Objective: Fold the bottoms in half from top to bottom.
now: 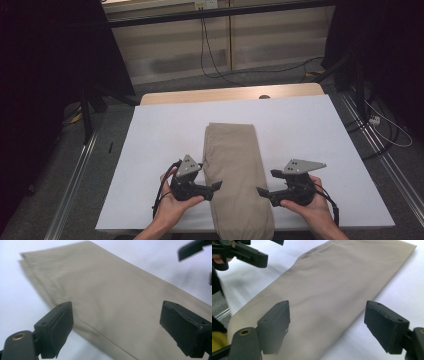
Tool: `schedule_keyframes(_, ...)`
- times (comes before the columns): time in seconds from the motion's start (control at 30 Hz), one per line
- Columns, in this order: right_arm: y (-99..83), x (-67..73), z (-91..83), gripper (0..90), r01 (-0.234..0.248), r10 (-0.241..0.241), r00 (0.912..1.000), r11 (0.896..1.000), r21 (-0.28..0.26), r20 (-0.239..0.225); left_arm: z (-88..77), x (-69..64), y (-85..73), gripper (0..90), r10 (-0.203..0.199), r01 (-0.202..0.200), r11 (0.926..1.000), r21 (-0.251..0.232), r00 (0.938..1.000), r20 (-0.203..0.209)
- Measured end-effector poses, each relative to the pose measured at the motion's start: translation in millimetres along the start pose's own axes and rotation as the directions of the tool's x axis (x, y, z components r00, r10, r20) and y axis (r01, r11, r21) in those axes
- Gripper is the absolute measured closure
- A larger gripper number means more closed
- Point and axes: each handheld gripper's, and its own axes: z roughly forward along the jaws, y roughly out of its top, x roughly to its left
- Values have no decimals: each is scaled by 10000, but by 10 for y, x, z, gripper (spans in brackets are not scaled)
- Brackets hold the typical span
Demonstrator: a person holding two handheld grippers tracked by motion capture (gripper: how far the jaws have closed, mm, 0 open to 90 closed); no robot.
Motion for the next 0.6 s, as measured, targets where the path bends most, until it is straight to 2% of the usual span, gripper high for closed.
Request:
schedule_keyframes(0.07, 62, -66, 34, 206, -44, 44, 9999, 10000, -55, 111, 39, 102, 52, 112, 16, -16, 10000, -95, 10000, -56)
schedule_keyframes(0.17, 164, -185, 84, 231, -137, 144, 9994, 9996, -232, 306, 106, 249, 139, 121, -364, 362, 9993, -108, 9993, -132)
schedule_keyframes(0.27, 290, -338, 140, 237, -226, 248, 9985, 9987, -464, 491, 206, 411, 233, 121, -253, 243, 9995, -197, 9984, -513)
schedule_keyframes(0.33, 384, -452, 187, 259, -265, 302, 9974, 9981, -560, 651, 280, 531, 293, 122, -339, 327, 9992, -246, 9981, -505)
schedule_keyframes(0.4, 482, -585, 263, 273, -343, 401, 9959, 9969, -710, 814, 352, 629, 348, 125, -275, 253, 9993, -265, 9959, -858)
schedule_keyframes(0.5, 581, -714, 376, 258, -536, 642, 9910, 9944, -916, 1173, 466, 767, 425, 135, -596, 587, 9982, -137, 9951, -793)
schedule_keyframes(0.6, 679, -821, 528, 262, -349, 468, 9880, 9960, -824, 1474, 535, 870, 506, 108, -859, 834, 9960, -315, 9926, -861)
